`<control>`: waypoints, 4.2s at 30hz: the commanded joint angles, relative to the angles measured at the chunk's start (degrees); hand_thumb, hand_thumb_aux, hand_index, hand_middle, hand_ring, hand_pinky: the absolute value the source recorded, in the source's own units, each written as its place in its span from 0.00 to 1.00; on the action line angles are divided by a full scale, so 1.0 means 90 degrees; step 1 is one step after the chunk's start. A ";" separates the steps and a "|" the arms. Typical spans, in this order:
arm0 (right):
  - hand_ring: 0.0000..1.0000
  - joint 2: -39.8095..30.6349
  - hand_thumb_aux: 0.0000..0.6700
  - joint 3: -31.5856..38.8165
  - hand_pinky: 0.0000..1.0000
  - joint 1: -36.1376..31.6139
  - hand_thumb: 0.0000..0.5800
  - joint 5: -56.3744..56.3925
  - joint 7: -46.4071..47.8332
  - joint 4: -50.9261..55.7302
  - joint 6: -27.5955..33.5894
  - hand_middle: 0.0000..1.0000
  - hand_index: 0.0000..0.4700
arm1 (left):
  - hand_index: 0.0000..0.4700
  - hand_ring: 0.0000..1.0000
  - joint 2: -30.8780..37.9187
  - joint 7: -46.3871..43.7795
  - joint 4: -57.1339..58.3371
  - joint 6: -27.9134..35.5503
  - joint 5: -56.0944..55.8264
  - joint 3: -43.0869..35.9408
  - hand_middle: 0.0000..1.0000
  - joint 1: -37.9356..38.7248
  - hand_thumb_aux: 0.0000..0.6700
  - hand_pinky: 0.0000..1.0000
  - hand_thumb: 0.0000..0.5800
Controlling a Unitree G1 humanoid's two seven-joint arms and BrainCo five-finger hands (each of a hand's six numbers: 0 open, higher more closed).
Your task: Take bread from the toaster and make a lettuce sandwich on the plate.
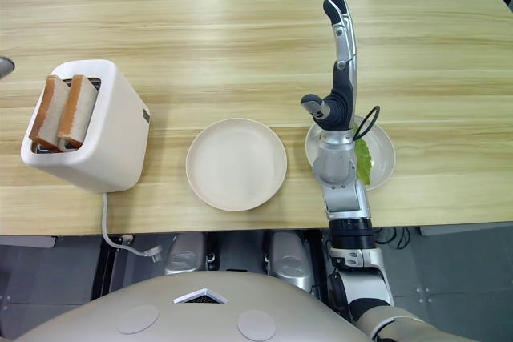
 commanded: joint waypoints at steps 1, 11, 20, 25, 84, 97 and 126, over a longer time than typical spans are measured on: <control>0.00 0.0004 0.00 -0.0100 0.00 0.0063 0.00 0.0024 -0.0036 -0.0041 0.0057 0.00 0.00 | 0.00 0.00 0.0329 0.0202 0.0788 -0.0243 0.0767 -0.0184 0.00 0.0354 0.00 0.00 0.00; 0.00 -0.0043 0.00 -0.0188 0.00 0.0082 0.00 0.0057 -0.0031 0.0025 0.0023 0.00 0.00 | 0.00 0.00 0.0418 0.0339 0.1543 -0.0445 0.1182 -0.0917 0.00 0.0428 0.00 0.00 0.00; 0.00 -0.0059 0.00 -0.0192 0.00 0.0124 0.00 0.0071 0.0002 -0.0041 0.0050 0.00 0.00 | 0.00 0.00 0.0514 0.0424 0.1861 -0.0490 0.1238 -0.1121 0.00 0.0309 0.00 0.00 0.00; 0.00 -0.0064 0.00 -0.0172 0.00 0.0147 0.00 -0.0004 -0.0003 -0.0070 0.0044 0.00 0.00 | 0.00 0.00 0.0520 0.0375 0.1756 -0.0469 0.1230 -0.1118 0.00 0.0328 0.00 0.00 0.00; 0.00 -0.0056 0.00 -0.0068 0.00 0.0259 0.00 -0.0115 0.0088 -0.0235 0.0054 0.00 0.00 | 0.00 0.00 0.1182 0.0086 0.2206 -0.0794 0.1318 -0.1144 0.00 0.0598 0.00 0.00 0.00; 0.00 -0.0023 0.00 -0.0038 0.00 0.0261 0.00 -0.0133 0.0122 -0.0251 0.0053 0.00 0.00 | 0.98 0.00 0.1286 0.0291 0.1700 -0.0757 0.1798 -0.1262 0.00 0.0635 1.00 0.00 1.00; 0.00 -0.0004 0.00 0.0010 0.00 0.0222 0.00 -0.0160 0.0112 -0.0241 0.0086 0.00 0.00 | 0.98 1.00 -0.0194 -0.0999 -0.0283 0.0944 -0.1368 -0.0226 1.00 -0.0603 1.00 1.00 1.00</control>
